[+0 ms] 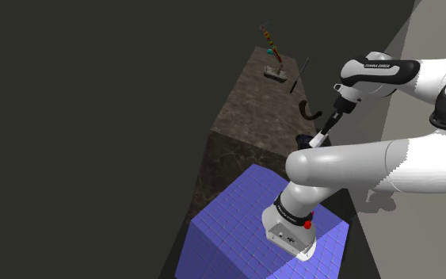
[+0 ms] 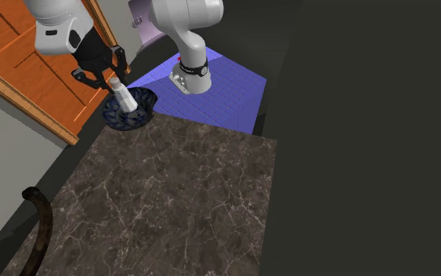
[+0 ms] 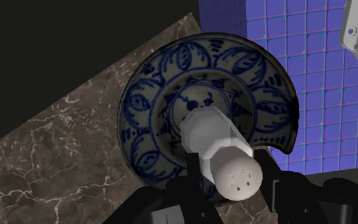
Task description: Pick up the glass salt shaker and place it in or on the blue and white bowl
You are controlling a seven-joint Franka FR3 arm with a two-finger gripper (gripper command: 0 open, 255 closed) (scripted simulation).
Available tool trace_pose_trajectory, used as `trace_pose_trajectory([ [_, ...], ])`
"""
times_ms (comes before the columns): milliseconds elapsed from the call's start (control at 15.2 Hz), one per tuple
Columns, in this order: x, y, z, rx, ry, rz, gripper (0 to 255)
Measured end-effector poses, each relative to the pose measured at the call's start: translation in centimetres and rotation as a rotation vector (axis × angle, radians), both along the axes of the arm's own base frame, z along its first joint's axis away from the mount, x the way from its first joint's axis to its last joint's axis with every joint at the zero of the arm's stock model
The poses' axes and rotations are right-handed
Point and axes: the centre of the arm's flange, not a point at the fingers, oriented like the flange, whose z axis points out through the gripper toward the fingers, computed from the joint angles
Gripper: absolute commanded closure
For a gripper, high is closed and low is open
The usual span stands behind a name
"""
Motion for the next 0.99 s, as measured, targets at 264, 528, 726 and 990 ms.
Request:
trace_pose_trajectory([
  [264,0.0,0.0,0.0,0.000,0.000,0.000,0],
  [528,0.0,-0.1,1.6,-0.001,0.000,0.000,0],
  [726,-0.3,-0.4,4.4,-0.001,0.000,0.000,0],
  [990,-0.1,-0.4,5.0,0.000,0.000,0.000,0],
])
